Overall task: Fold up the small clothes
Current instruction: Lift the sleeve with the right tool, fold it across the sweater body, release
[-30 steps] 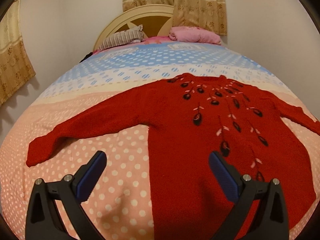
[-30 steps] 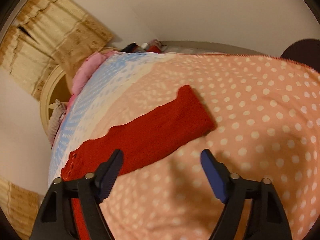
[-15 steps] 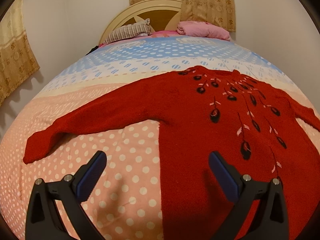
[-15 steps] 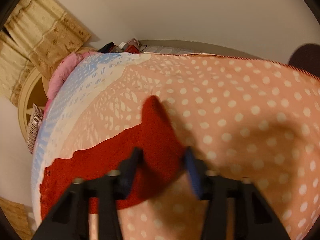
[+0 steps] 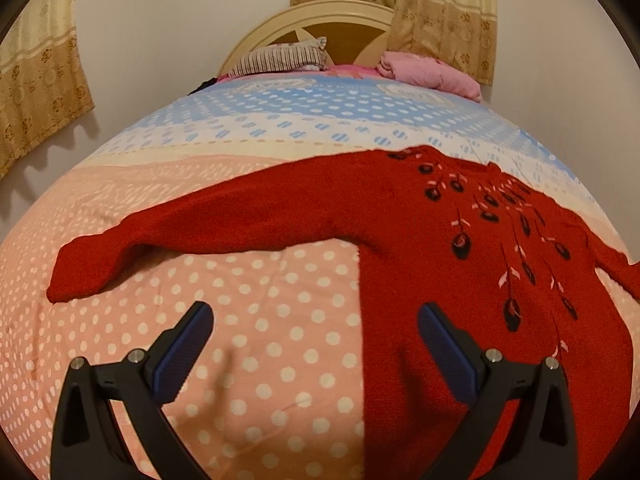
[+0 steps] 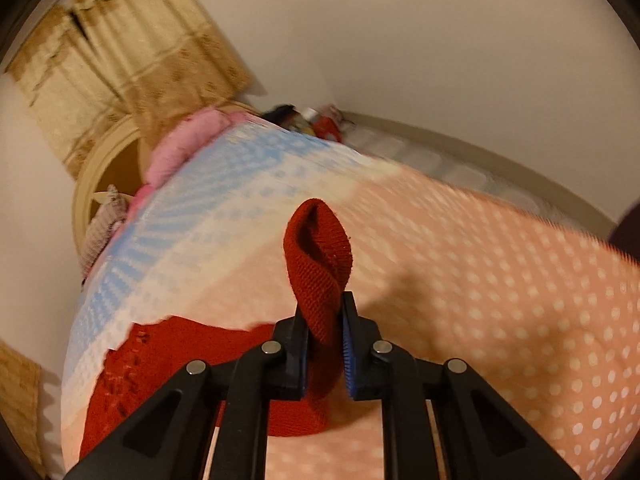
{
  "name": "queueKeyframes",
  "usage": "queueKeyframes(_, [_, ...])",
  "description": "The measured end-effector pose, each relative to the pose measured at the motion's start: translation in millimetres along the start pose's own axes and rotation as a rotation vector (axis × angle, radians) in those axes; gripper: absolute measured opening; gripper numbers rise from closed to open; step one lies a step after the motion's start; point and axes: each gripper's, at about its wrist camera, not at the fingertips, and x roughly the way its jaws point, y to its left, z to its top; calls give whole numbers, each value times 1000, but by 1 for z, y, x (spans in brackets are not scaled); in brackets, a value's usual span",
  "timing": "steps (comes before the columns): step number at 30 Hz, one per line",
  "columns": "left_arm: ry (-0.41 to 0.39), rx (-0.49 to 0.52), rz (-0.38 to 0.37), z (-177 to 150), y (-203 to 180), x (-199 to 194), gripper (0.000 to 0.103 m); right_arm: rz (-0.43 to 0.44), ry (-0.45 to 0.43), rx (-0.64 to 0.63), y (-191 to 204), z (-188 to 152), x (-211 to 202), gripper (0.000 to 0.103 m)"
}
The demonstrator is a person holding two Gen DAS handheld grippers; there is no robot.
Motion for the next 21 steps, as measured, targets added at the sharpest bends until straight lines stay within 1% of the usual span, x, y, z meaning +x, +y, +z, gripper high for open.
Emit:
queueKeyframes(7, [-15, -27, -13, 3, 12, -4, 103, 71, -69, -119, 86, 19, -29, 13])
queueKeyframes(13, [-27, -28, -9, 3, 18, -5, 103, 122, -85, -212, 156, 23, -37, 13])
queueKeyframes(21, [-23, -39, -14, 4, 26, -5, 103, 185, -91, -328, 235, 8, -39, 13])
